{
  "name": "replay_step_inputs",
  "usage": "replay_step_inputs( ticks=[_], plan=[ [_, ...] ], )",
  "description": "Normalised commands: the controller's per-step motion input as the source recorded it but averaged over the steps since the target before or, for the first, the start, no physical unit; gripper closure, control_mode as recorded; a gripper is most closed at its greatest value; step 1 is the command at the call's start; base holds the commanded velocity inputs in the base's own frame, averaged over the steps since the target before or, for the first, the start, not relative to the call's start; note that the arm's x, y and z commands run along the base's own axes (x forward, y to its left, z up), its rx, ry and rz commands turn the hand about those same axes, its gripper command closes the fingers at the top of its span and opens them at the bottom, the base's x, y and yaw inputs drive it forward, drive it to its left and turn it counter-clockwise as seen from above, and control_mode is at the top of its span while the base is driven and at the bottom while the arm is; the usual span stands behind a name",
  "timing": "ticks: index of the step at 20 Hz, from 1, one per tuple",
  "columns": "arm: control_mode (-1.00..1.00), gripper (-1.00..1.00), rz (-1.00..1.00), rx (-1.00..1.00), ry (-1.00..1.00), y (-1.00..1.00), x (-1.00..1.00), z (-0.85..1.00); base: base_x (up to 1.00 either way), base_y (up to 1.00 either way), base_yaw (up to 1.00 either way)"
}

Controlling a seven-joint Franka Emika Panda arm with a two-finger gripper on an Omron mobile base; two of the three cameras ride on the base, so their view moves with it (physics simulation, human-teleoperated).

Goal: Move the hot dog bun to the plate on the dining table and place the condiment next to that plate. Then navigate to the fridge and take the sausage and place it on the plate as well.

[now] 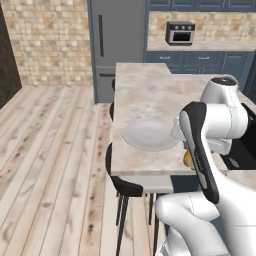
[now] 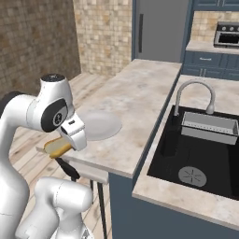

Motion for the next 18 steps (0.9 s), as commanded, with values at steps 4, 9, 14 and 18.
replay_step_inputs(
  ticks=[4, 9, 14, 18],
  plan=[
    [-1.00, 1.00, 0.00, 0.00, 0.10, 0.17, 0.75, 0.03, 0.25, 0.09, 0.00],
    [-1.00, 1.00, 0.00, 0.00, 0.14, 0.24, 1.00, 0.00, 0.00, 0.00, 0.00],
    [-1.00, 1.00, 0.00, 0.00, 0.11, 0.10, 0.86, 0.00, 0.00, 0.00, 0.00],
    [-1.00, 1.00, 0.02, 0.00, 0.04, 0.00, 0.64, -0.06, 0.00, 0.00, 0.00]
  ],
)
